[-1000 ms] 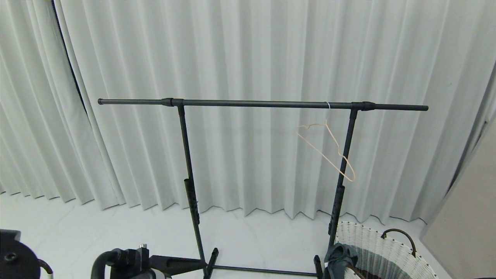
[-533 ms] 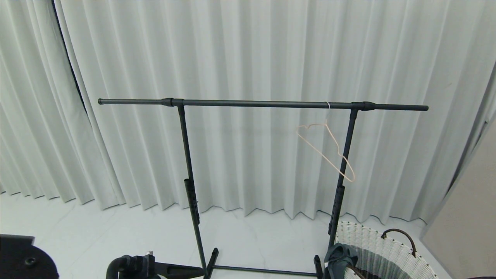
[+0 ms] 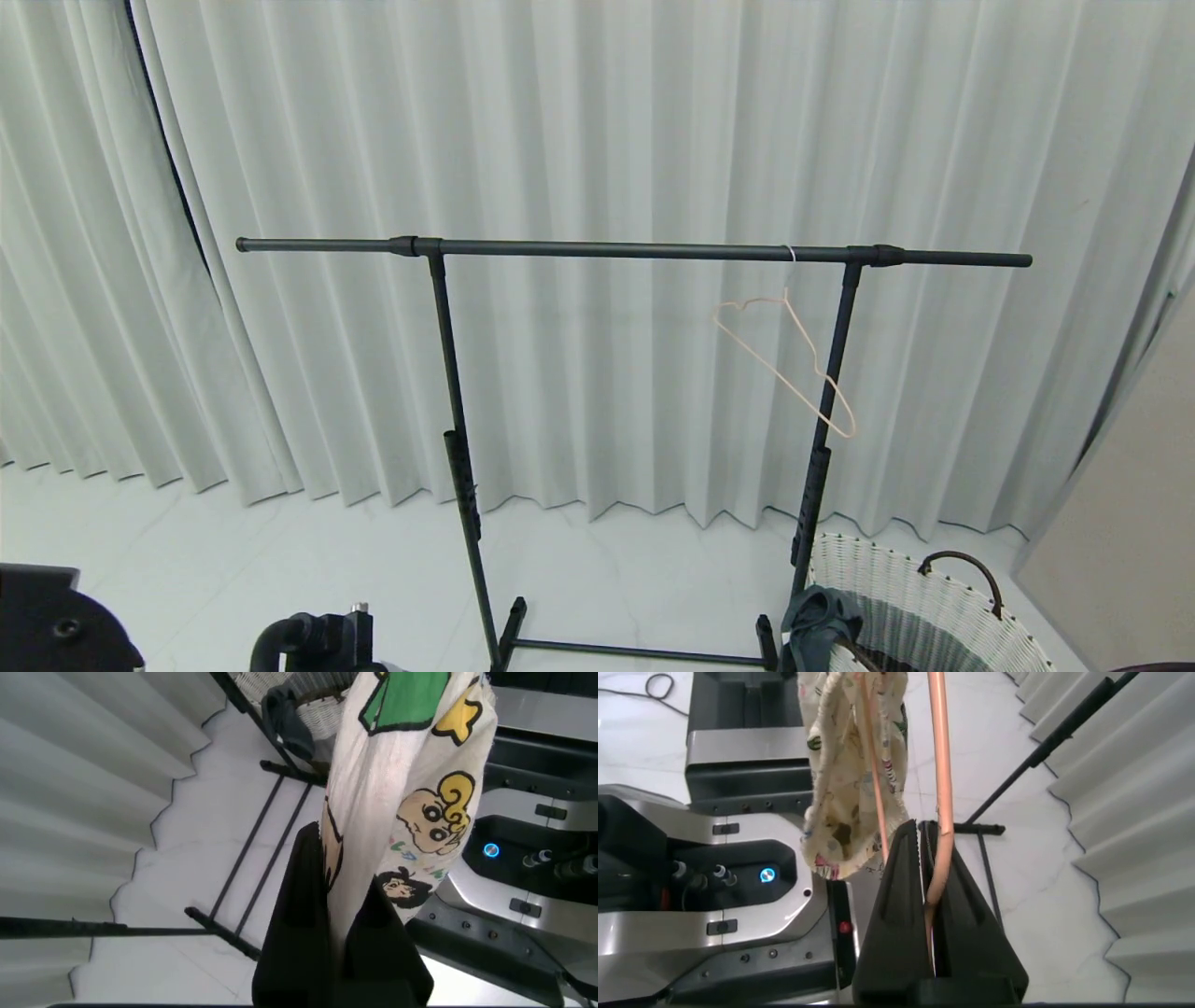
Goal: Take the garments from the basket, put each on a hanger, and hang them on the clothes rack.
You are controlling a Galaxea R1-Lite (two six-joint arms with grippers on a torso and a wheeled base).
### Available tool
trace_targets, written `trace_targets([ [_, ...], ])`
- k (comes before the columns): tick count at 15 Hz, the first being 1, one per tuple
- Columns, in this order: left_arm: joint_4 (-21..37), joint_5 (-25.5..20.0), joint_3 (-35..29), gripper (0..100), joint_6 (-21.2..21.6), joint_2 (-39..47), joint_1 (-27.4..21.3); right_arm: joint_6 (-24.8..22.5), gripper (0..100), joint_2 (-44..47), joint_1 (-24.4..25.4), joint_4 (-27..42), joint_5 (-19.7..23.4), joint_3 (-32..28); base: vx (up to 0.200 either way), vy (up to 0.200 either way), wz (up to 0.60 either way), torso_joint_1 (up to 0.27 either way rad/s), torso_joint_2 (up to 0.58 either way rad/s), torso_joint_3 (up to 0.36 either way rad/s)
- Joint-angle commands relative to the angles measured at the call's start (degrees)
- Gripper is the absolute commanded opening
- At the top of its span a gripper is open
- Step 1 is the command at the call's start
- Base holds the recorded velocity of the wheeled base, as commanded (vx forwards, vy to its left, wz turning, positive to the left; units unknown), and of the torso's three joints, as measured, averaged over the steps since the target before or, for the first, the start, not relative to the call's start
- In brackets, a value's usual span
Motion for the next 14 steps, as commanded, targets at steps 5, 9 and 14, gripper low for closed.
trace_targets([
  [5,-1.7,8.1,2.6,0,-0.1,-0.8,0.2,0.2,100,-0.4,-4.7,0.0,-4.4,0.0,0.0,0.0,0.0,0.0,0.0,0.0],
  [9,-3.0,16.7,3.3,0,-0.6,-2.6,1.4,2.5,100,-2.5,-19.6,0.1,-4.3,0.3,0.0,0.0,0.0,0.0,0.0,0.0],
  [14,-12.9,17.2,-0.3,0,-0.1,-1.8,9.4,11.6,100,-3.0,-21.0,0.1,-4.5,0.0,0.0,0.0,0.0,0.0,0.0,0.0],
])
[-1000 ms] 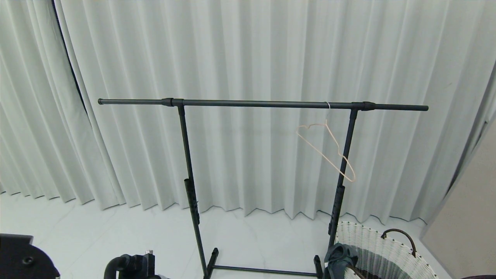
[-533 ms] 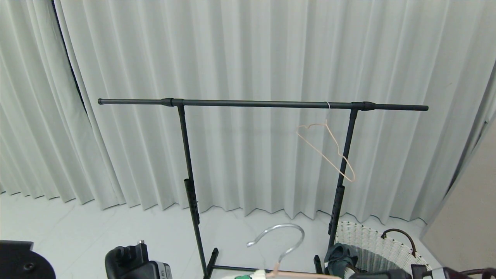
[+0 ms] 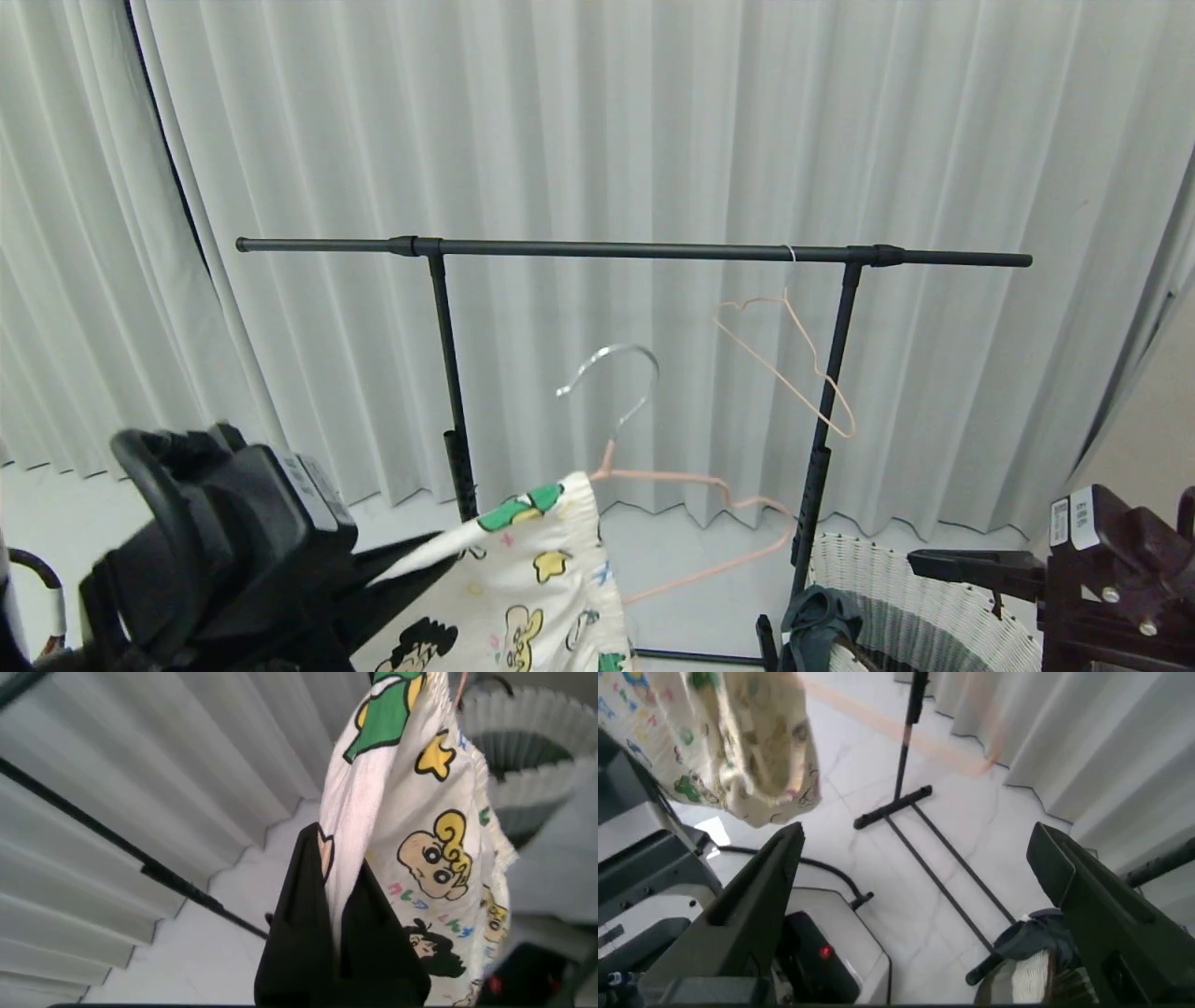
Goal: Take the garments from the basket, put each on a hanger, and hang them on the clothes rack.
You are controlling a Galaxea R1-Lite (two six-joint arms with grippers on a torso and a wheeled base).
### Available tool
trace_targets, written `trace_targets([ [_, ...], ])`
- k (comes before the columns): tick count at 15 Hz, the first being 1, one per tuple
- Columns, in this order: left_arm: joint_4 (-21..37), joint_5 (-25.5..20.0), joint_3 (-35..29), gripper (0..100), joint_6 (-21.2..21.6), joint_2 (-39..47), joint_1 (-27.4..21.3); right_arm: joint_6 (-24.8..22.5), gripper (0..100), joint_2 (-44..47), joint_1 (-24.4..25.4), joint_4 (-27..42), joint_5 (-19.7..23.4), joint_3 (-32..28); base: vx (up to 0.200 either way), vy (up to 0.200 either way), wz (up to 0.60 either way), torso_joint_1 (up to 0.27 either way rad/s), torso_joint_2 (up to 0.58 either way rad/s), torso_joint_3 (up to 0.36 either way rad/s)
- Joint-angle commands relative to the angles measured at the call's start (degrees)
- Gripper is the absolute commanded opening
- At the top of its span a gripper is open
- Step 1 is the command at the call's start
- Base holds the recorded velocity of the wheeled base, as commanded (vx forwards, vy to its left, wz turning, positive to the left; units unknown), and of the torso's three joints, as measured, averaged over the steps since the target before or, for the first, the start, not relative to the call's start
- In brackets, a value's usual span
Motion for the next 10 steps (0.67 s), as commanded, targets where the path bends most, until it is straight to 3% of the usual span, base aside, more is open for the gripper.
trace_targets([
  [1,-0.8,0.1,-2.9,0,-0.1,0.8,2.1,0.7,100,0.9,-0.2,-0.1,0.0,-0.3,0.0,0.0,0.0,0.0,0.0,0.0],
  [2,-1.1,0.1,-4.3,0,-0.1,1.0,2.8,1.9,100,1.6,0.1,-0.1,0.1,-0.9,0.0,0.0,0.0,0.0,0.0,0.0],
  [5,-1.2,0.1,-9.3,0,-0.3,2.4,3.8,11.3,100,6.7,5.3,-2.0,-0.3,-7.2,0.0,0.0,0.0,0.0,0.0,0.0],
  [10,-1.2,0.1,-13.6,0,-0.1,4.3,3.8,16.6,100,17.3,9.6,-5.6,-6.8,-14.3,0.0,0.0,0.0,0.0,0.0,0.0],
])
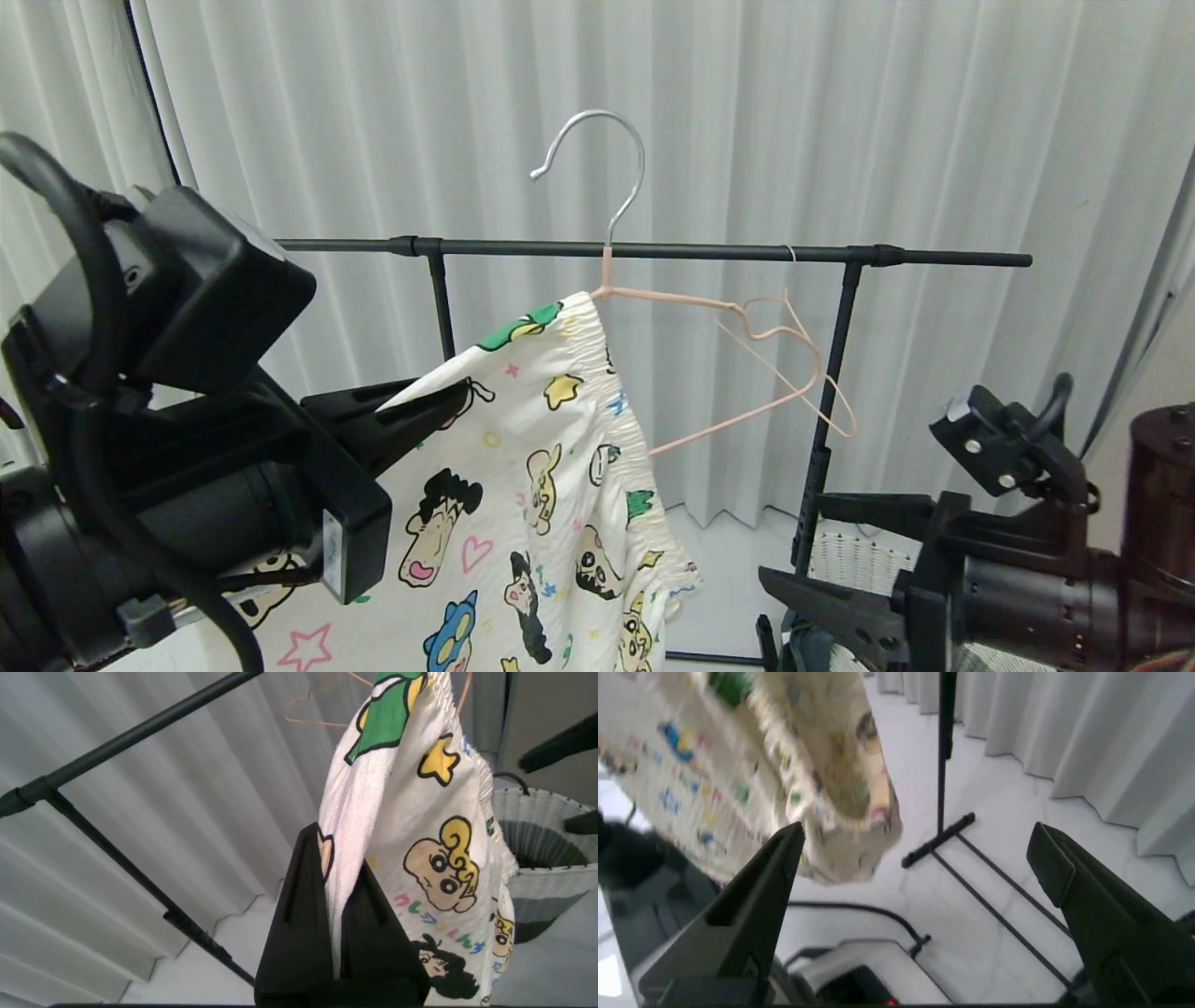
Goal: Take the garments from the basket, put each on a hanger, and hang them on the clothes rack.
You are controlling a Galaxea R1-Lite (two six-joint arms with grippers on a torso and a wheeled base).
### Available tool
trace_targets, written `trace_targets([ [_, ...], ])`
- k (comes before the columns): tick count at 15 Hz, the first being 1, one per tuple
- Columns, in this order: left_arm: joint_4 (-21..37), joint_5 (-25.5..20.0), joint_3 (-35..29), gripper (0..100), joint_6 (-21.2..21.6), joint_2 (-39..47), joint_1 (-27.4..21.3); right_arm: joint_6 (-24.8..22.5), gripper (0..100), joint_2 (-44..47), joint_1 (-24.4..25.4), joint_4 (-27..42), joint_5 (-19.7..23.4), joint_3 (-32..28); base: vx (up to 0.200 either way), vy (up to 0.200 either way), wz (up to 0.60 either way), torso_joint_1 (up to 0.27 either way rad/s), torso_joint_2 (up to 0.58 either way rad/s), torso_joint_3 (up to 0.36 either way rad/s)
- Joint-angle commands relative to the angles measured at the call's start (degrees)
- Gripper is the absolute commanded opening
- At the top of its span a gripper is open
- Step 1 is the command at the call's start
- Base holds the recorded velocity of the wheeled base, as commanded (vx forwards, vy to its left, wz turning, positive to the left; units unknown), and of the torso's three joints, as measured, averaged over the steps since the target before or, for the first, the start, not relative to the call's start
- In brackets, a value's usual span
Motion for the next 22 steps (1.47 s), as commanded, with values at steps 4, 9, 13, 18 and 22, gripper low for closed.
trace_targets([
  [4,-0.3,0.0,-1.7,0,0.1,1.2,0.0,5.1,100,12.3,4.0,-4.5,-6.4,-8.1,0.0,0.0,0.0,0.0,0.0,0.0],
  [9,-4.6,-0.1,-1.6,0,0.2,2.7,0.0,5.7,100,14.0,7.2,-4.5,-6.9,-8.8,0.0,0.0,0.0,0.0,0.0,0.0],
  [13,-4.9,-0.1,-1.6,0,0.4,3.0,-0.2,6.8,100,15.1,11.0,-4.5,-7.6,-9.2,0.0,0.0,0.0,0.0,0.0,0.0],
  [18,-6.2,-0.1,-1.7,0,0.5,2.5,-0.7,9.4,100,18.2,10.3,-3.7,-12.6,-9.3,0.0,0.0,0.0,0.0,0.0,0.0],
  [22,-6.6,-0.1,-1.4,0,1.5,2.1,-0.7,10.2,100,19.1,6.9,-1.1,-16.1,-9.3,0.0,0.0,0.0,0.0,0.0,0.0],
])
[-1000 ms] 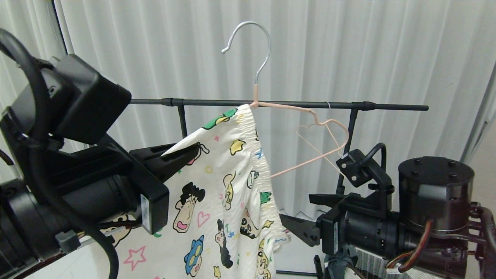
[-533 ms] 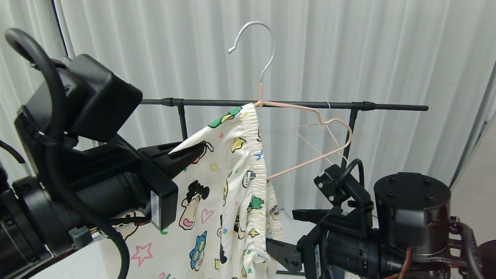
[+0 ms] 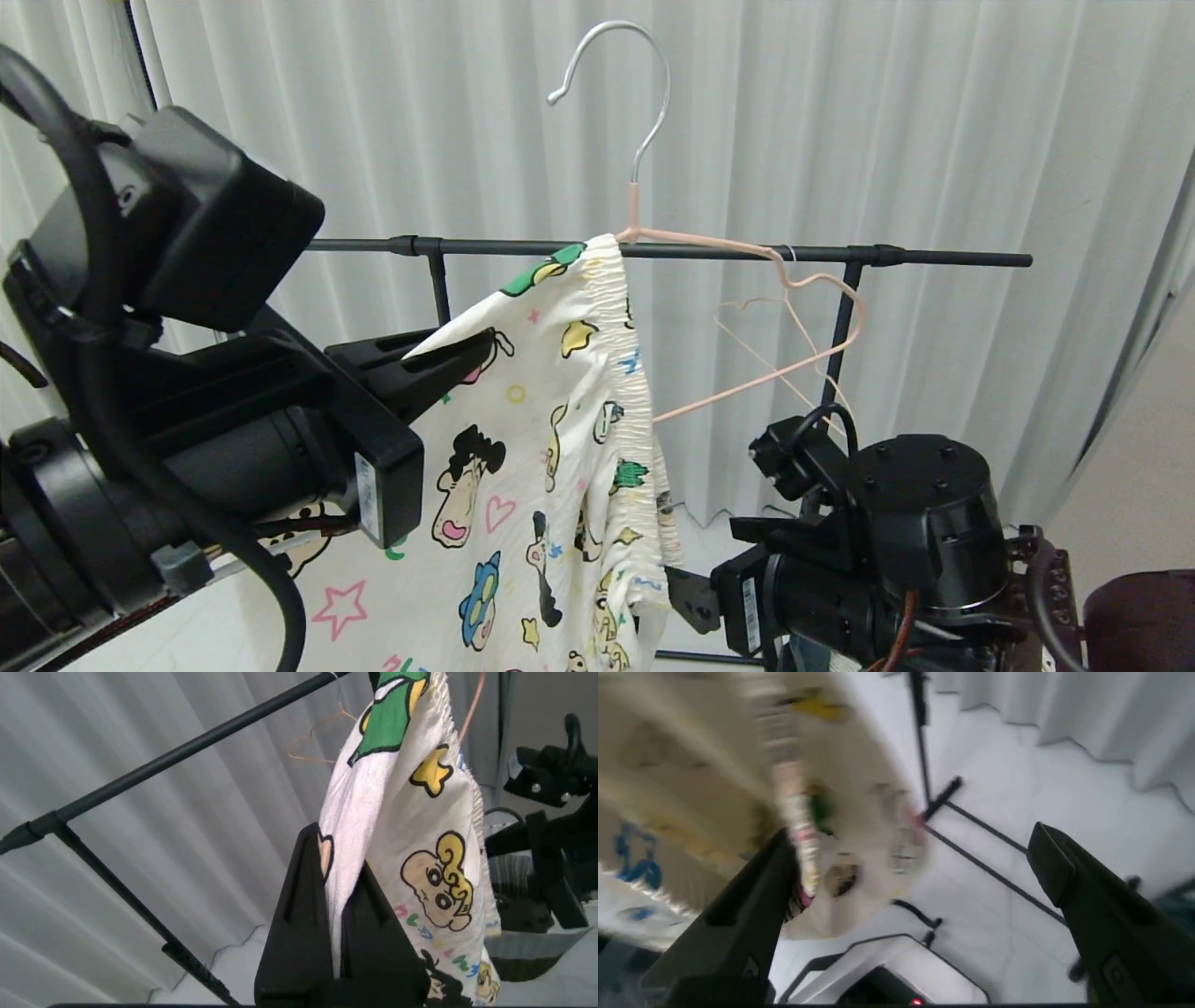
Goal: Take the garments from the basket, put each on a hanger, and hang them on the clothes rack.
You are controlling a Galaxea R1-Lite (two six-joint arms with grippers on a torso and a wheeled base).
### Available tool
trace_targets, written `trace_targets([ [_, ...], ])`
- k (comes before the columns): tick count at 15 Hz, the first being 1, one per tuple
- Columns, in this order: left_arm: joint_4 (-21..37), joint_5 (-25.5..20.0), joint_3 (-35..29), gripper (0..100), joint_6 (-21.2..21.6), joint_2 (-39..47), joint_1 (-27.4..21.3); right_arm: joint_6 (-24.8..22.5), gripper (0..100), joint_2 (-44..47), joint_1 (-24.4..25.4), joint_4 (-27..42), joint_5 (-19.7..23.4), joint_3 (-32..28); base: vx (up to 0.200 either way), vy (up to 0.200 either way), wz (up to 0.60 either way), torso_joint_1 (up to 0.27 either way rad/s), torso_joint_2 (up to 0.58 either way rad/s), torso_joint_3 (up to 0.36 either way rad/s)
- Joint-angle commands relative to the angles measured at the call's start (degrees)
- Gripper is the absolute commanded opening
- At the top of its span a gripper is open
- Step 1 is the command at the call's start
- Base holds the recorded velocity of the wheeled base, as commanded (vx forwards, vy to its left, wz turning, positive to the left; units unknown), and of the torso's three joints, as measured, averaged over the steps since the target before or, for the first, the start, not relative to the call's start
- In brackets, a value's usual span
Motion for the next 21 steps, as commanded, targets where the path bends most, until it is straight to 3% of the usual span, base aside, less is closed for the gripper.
trace_targets([
  [1,0.0,0.2,0.3,0,0.0,-0.3,0.3,-0.3,100,0.3,-3.7,0.5,-1.2,0.0,0.0,0.0,0.0,0.0,0.0,0.0],
  [6,0.0,0.6,3.6,0,2.6,-1.6,2.2,-6.7,100,-0.6,-18.3,0.4,-2.6,-0.1,0.0,0.0,0.0,0.0,0.0,0.0],
  [9,0.0,0.6,6.1,0,2.7,-3.2,2.2,-10.4,100,-0.6,-24.1,0.1,-2.6,-0.5,0.0,0.0,0.0,0.0,0.0,0.0],
  [13,0.0,0.6,9.3,0,3.8,-5.0,5.2,-11.5,100,-0.6,-26.6,0.1,-2.6,-0.6,0.0,0.0,0.0,0.0,0.0,0.0],
  [18,0.0,0.4,13.6,0,9.3,-7.3,8.1,-12.2,100,-0.5,-26.7,-0.2,-2.6,-1.2,0.0,0.0,0.0,0.0,0.0,0.0],
  [21,0.0,0.4,15.1,0,15.9,-6.8,9.4,-13.0,100,-1.7,-26.0,-0.1,-2.3,-1.9,0.0,0.0,0.0,0.0,0.0,0.0],
])
